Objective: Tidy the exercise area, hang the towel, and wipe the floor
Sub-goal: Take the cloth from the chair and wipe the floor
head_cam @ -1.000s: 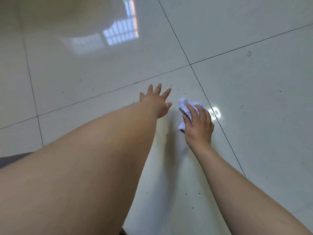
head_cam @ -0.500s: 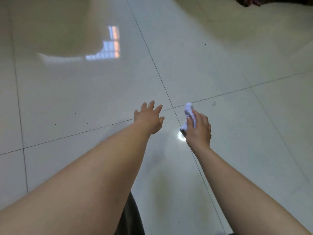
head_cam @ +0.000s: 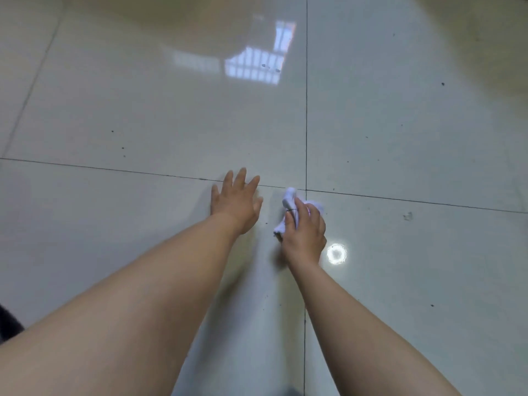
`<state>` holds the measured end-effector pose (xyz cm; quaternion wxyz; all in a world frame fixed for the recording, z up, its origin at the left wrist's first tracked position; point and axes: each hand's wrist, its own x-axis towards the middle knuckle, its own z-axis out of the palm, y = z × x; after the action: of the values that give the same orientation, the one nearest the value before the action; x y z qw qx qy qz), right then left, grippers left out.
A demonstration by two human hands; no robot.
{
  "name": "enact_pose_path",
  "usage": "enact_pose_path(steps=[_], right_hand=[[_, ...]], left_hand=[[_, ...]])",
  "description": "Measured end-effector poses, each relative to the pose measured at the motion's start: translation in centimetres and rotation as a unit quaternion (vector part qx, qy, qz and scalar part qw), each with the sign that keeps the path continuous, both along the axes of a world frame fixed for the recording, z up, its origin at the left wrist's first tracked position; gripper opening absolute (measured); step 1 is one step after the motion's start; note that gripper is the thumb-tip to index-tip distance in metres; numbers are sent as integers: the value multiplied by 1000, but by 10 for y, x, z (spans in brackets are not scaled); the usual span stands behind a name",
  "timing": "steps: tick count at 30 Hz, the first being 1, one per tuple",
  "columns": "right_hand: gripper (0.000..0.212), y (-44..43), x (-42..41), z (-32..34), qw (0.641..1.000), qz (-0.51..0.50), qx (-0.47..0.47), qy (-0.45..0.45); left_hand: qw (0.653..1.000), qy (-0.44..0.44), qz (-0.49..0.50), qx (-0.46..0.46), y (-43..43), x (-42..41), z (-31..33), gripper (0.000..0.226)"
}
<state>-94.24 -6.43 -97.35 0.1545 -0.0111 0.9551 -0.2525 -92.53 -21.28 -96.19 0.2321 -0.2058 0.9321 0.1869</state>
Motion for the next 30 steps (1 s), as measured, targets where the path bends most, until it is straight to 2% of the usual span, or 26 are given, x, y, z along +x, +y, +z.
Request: enact_pose_path(steps=[5,9,13,18,26,30], right_hand=[[50,21,-29,-47,984,129,70,99],[53,1,-73,-57,978,154,47,133],[52,-25,-114,-61,970,197,15,140],[45,-21,-104,-70,957,206,-17,201],[52,-85,-163,-67,960,209,-12,187],[50,-77,-158,-64,950,241,-9,196]], left_hand=[[996,57,53,-47,13,-37,-37,56],[990,94,78,-77,-5,-64,-52,57],[963,131,194,-133,-24,-81,-66,61],[962,127,189,-151,-25,-85,-71,62],[961,124,192,-157,-25,-86,-73,65],[961,131,191,-153,-25,-88,-74,68]])
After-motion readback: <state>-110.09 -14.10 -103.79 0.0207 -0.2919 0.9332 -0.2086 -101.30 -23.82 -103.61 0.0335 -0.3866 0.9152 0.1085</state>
